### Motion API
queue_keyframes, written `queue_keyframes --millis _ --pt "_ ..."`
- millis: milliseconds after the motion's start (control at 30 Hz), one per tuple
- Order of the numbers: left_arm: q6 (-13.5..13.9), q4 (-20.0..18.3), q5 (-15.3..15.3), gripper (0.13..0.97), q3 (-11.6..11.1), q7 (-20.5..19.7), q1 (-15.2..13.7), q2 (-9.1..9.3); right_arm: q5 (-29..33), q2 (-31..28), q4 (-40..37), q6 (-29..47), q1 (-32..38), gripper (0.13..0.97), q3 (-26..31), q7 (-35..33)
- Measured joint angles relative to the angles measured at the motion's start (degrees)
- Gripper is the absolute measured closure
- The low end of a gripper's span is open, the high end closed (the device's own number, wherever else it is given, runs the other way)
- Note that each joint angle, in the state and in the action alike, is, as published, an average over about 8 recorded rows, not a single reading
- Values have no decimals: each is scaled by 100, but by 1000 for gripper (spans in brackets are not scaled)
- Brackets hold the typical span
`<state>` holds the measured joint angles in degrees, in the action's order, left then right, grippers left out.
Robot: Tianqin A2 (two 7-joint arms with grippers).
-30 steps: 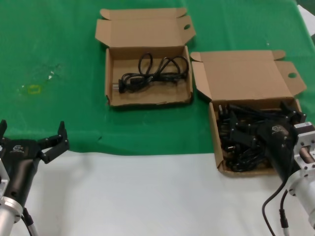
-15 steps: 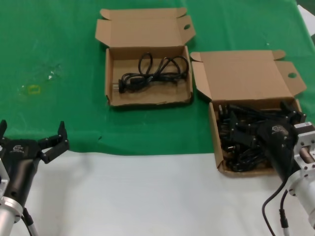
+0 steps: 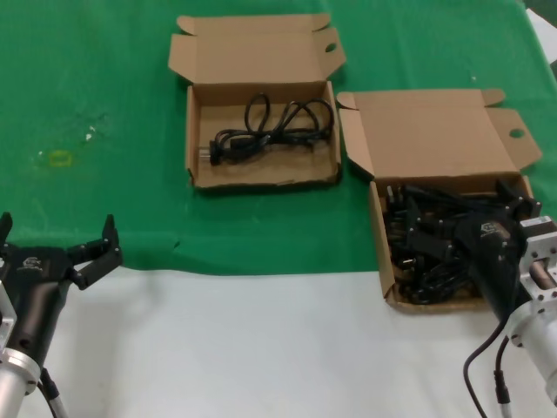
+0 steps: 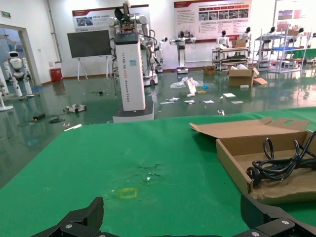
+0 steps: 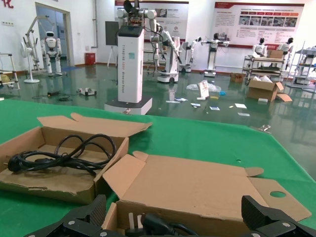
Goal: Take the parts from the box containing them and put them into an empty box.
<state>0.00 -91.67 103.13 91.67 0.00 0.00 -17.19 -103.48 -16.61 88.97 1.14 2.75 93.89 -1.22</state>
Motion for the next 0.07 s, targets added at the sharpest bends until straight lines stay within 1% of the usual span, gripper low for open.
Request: queue_keyframes --millis 67 --pt "0 0 0 132 0 0 0 0 0 0 0 0 0 129 0 0"
